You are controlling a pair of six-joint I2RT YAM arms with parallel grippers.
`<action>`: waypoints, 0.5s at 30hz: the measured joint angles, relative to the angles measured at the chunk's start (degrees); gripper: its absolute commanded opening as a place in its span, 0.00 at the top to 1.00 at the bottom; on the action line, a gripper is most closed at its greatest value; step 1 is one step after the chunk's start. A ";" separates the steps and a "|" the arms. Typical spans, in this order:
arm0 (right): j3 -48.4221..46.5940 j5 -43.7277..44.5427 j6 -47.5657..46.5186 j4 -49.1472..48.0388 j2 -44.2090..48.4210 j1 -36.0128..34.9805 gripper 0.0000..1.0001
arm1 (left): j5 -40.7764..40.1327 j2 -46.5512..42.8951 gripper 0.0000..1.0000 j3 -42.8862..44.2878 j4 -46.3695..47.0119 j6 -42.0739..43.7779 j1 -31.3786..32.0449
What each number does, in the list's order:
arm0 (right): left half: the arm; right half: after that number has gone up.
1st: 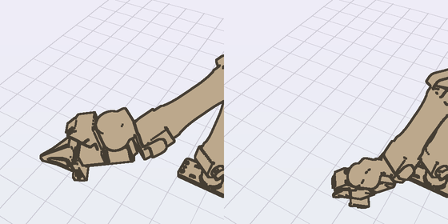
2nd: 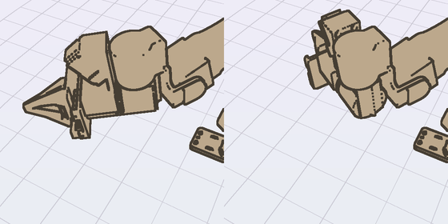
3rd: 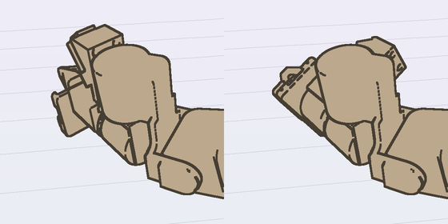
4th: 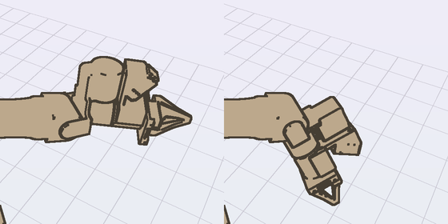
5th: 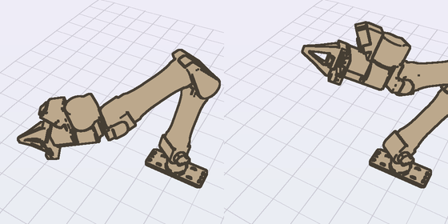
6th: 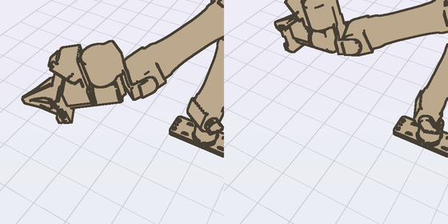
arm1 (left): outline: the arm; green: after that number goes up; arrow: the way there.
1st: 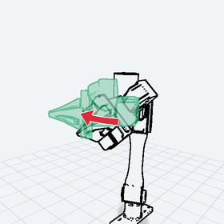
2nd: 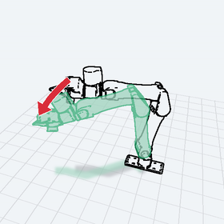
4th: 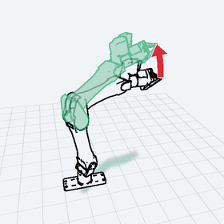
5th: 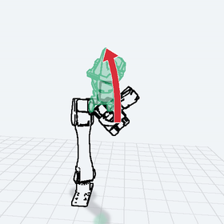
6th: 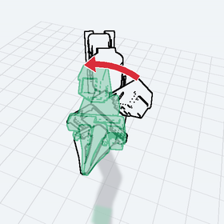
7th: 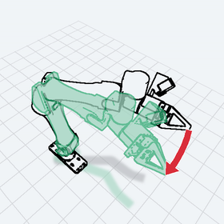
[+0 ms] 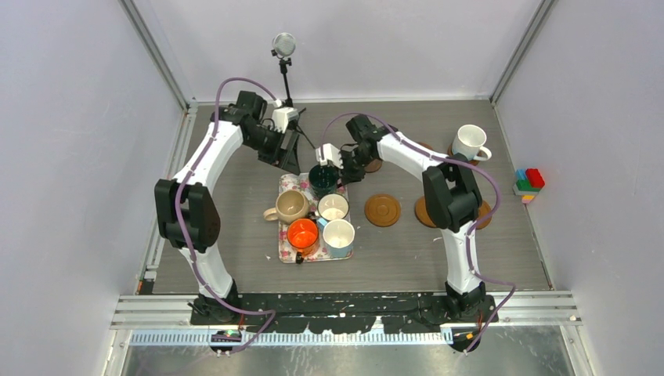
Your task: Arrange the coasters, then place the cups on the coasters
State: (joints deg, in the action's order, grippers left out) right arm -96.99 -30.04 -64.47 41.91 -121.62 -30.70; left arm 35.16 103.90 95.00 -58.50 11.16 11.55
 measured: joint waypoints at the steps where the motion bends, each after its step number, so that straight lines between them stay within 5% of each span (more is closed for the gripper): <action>1: 0.26 -0.09 0.55 -0.55 0.00 0.00 0.85 | -0.07 0.00 0.27 0.00 0.00 -0.09 -0.09; 6: 2.40 -0.72 3.48 -3.17 0.87 0.13 0.98 | -0.17 0.00 0.27 -0.04 0.07 -0.31 -0.50; 15: 5.42 -0.50 12.37 -7.45 2.51 0.07 0.99 | -0.17 0.00 0.27 -1.68 1.49 -0.74 -1.07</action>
State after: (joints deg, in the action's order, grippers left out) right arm -91.57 -30.55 -52.10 34.46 -119.11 -30.63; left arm 34.98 103.90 93.32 -57.01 10.41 10.48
